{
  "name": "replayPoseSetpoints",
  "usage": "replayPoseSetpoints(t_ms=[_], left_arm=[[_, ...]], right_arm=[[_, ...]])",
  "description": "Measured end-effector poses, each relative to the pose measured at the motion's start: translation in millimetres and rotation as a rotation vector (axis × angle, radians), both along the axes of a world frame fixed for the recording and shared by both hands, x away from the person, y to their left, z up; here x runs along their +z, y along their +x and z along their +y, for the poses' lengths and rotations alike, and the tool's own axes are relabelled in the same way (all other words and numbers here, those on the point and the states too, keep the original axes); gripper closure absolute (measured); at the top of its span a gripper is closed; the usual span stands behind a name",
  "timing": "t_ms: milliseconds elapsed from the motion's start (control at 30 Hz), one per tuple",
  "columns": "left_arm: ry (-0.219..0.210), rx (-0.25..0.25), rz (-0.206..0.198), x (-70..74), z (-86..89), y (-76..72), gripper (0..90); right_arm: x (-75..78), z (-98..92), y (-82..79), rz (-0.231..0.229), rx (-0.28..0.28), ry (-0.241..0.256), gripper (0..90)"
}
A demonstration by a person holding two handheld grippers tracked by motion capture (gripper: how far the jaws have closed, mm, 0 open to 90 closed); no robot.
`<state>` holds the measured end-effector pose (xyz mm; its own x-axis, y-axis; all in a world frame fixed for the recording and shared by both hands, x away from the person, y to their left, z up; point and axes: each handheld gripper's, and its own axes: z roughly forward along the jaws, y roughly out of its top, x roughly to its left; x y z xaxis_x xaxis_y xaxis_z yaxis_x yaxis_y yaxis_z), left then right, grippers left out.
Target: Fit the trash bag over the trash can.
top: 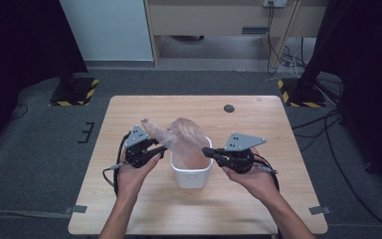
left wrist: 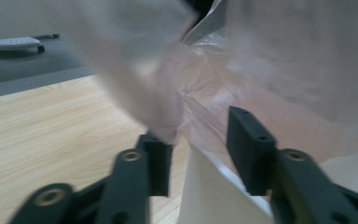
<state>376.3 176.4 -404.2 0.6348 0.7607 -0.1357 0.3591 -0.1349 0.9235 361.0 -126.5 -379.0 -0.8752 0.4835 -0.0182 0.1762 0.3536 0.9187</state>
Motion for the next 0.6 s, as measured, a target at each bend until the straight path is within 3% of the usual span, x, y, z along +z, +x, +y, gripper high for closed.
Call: replayPoseSetpoints(t_ms=[233, 600], left_arm=[[0.002, -0.002, 0.003, 2.4, -2.9, 1.5, 89.7], [0.050, 0.067, 0.028, 2.9, 9.5, 6.5, 90.0]], right_arm=[[3.8, -5.5, -7.1, 0.002, 0.002, 0.012, 90.0], [-3.8, -12.5, -22.8, 0.026, 0.011, 0.003, 90.0]])
